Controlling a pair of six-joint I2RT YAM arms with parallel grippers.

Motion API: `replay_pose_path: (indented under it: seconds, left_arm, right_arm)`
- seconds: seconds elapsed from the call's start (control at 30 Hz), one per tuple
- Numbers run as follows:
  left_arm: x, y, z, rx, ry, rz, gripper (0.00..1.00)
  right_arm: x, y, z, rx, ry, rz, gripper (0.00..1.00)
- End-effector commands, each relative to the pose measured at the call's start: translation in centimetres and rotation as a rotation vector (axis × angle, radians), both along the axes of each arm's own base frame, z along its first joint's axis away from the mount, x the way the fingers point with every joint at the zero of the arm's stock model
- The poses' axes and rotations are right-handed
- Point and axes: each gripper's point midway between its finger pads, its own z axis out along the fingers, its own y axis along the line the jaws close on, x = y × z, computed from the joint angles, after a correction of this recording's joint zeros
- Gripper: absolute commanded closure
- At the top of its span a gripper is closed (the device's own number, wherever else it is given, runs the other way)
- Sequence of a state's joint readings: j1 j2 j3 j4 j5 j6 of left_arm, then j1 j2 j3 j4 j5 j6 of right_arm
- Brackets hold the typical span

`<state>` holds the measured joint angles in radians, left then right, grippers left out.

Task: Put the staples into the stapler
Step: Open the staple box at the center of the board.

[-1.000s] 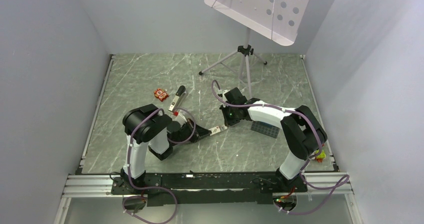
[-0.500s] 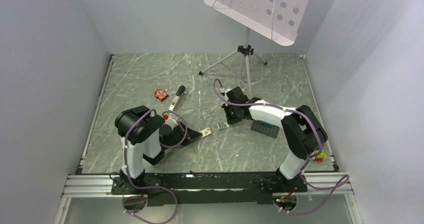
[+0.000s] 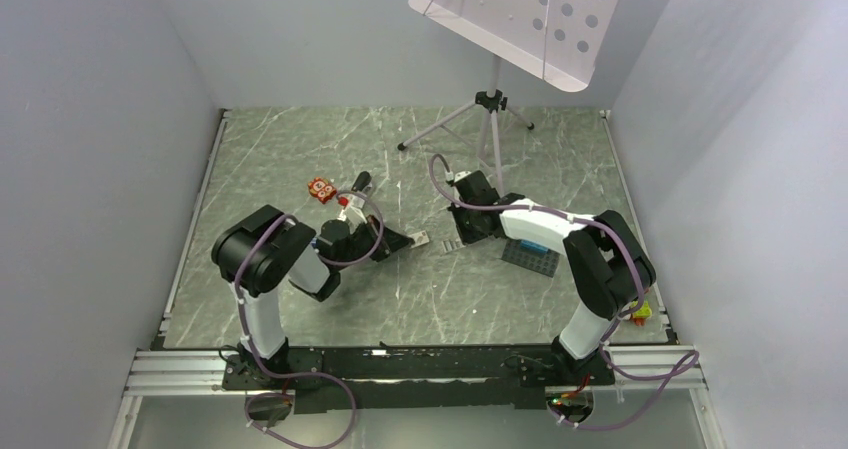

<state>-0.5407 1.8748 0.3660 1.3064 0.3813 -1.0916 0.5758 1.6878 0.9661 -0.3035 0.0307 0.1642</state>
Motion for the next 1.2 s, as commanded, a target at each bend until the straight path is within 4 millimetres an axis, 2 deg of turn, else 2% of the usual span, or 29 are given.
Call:
replay_pose_path:
  seconds: [0.0, 0.17, 0.47, 0.57, 0.77, 0.8, 0.97, 1.07, 1.17]
  left_arm:
    - [0.7, -0.3, -0.7, 0.015, 0.003, -0.068, 0.97]
    - [1.9, -0.6, -1.1, -0.003, 0.015, -0.103, 0.96]
    - [2.7, -2.0, -1.0, -0.012, 0.017, -0.191, 0.92]
    - [2.8, -2.2, -1.1, -0.019, 0.025, -0.202, 0.92]
    - [2.9, -2.3, -1.6, -0.008, 0.045, -0.212, 0.84]
    - [2.9, -2.3, -1.6, -0.003, 0.048, -0.21, 0.81]
    - [3.1, -1.6, -1.6, 0.044, 0.048, -0.178, 0.59]
    - [3.3, -1.2, -1.0, 0.062, 0.026, -0.154, 0.53]
    - [3.4, -0.6, -0.3, 0.085, 0.001, -0.125, 0.5]
  right_arm:
    - [2.7, -0.1, 2.1, 0.001, -0.098, -0.033, 1.0]
    - [3.5, -0.9, 2.4, -0.005, -0.113, -0.062, 1.0]
    - [4.3, -2.7, 1.5, -0.002, -0.081, -0.164, 1.0]
    - [4.5, -3.4, 1.8, 0.016, -0.08, -0.199, 1.0]
    - [4.2, -3.4, 1.7, 0.04, -0.055, -0.201, 1.0]
    - [4.2, -3.4, 1.7, 0.043, -0.053, -0.198, 0.98]
    - [4.2, -3.2, 2.4, 0.057, -0.065, -0.182, 0.77]
    - [4.3, -3.2, 2.9, 0.061, -0.083, -0.18, 0.71]
    - [4.5, -3.3, 3.7, 0.061, -0.11, -0.179, 0.69]
